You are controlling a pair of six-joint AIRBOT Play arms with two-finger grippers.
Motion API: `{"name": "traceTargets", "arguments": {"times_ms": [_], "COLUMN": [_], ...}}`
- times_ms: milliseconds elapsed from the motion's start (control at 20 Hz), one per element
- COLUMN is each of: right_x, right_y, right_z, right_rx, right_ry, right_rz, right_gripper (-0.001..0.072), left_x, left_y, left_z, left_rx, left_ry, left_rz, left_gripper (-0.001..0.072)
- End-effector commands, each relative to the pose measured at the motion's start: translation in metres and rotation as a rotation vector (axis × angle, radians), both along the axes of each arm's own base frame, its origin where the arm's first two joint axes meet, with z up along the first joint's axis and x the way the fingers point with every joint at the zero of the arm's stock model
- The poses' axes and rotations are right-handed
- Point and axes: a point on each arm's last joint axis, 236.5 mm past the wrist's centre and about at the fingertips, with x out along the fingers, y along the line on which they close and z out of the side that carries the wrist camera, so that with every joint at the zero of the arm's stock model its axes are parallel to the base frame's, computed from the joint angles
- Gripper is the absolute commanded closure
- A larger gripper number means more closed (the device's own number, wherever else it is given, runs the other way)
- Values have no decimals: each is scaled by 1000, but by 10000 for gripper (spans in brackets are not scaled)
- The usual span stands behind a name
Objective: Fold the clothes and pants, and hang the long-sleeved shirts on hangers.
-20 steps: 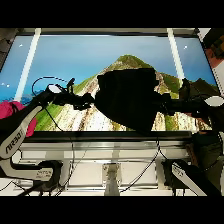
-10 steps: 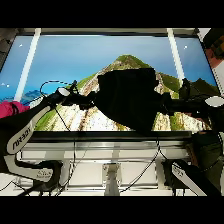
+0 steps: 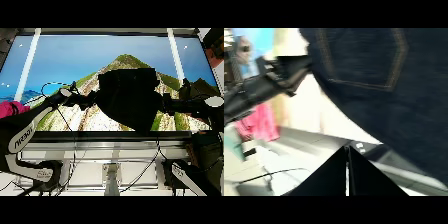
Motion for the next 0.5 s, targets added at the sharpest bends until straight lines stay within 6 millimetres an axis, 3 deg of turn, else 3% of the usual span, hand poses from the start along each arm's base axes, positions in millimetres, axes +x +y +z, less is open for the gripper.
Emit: {"name": "traceTargets", "arguments": {"times_ms": [0, 150, 300, 450], "right_x": [-9, -45, -74, -89], "right_y": [-13, -6, -2, -28], "right_z": [-34, -66, -84, -99], "right_rx": [-77, -69, -66, -114], "right_ry": [49, 129, 176, 251], "right_rz": [-44, -41, -49, -105], "right_gripper": [700, 700, 700, 699], "left_x": [2, -4, -7, 2], "left_y": [-9, -23, -29, -25], "left_z": [10, 16, 20, 25], "left_rx": [2, 8, 17, 27], "left_ry": [-46, -72, -103, -141], "left_rz": [-14, -53, -98, -70], "left_gripper": [659, 659, 659, 658]}}
